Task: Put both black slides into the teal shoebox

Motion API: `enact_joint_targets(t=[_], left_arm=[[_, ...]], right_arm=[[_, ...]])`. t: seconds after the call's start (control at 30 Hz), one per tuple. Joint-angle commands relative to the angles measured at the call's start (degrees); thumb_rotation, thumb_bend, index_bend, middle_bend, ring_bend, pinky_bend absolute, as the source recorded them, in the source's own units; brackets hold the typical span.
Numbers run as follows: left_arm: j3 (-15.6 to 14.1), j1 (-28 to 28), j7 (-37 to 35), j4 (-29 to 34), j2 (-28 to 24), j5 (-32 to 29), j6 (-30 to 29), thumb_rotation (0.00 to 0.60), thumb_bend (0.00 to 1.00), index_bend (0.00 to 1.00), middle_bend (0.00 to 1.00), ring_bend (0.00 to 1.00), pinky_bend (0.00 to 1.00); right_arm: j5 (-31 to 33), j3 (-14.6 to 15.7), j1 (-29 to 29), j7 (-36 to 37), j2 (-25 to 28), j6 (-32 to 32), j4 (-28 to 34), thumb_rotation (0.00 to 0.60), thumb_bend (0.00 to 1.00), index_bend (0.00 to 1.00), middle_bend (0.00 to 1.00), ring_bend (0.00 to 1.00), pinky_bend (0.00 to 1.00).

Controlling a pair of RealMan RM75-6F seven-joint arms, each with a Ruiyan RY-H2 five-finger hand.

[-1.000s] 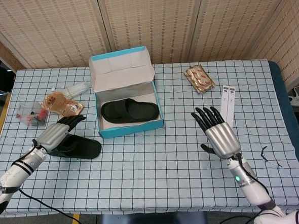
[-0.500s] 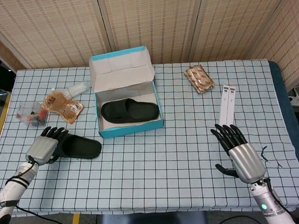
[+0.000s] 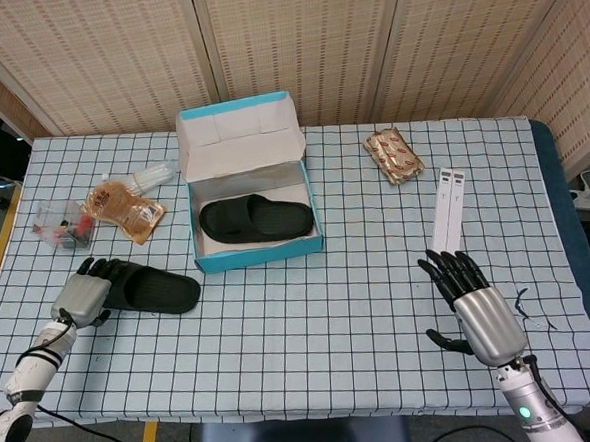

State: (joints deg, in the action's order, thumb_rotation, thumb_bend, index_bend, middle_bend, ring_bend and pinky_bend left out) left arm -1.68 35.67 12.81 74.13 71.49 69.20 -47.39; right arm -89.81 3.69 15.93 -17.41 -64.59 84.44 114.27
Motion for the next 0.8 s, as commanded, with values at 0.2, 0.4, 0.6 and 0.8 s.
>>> enact_joint_targets(t=[0.2, 0.4, 0.6, 0.8], left_arm=[[0.5, 1.0, -2.4, -0.5, 0.6, 0.7, 3.5, 0.6, 0.35, 0.0, 0.0, 0.0, 0.01], [0.9, 1.1, -3.0, -2.5, 2.4, 1.4, 3.7, 0.6, 0.35, 0.0, 0.0, 0.0, 0.01], [1.2, 1.0, -5.5, -5.5, 4.5, 2.6, 3.9, 0.6, 0.35, 0.0, 0.0, 0.0, 0.02], [1.1, 0.8, -8.8, -8.4, 6.4, 5.4, 3.2, 0.6, 0.35, 0.0, 0.0, 0.0, 0.03]], right_arm=[[0.8, -1.1, -0.4, 0.8, 0.1, -2.0, -0.4, 0.6, 0.06, 0.0, 0.0, 0.0, 0.0], [1.1, -1.8, -0.8, 1.5, 0.4, -3.0, -0.6, 0.6, 0.06, 0.0, 0.0, 0.0, 0.0], [0.8, -2.4, -1.1, 2.8, 0.3, -3.5, -1.2, 0.6, 0.06, 0.0, 0.0, 0.0, 0.0], [1.2, -2.9, -1.3, 3.0, 0.3, -4.4, -1.5, 0.6, 0.06, 0.0, 0.0, 0.0, 0.0]])
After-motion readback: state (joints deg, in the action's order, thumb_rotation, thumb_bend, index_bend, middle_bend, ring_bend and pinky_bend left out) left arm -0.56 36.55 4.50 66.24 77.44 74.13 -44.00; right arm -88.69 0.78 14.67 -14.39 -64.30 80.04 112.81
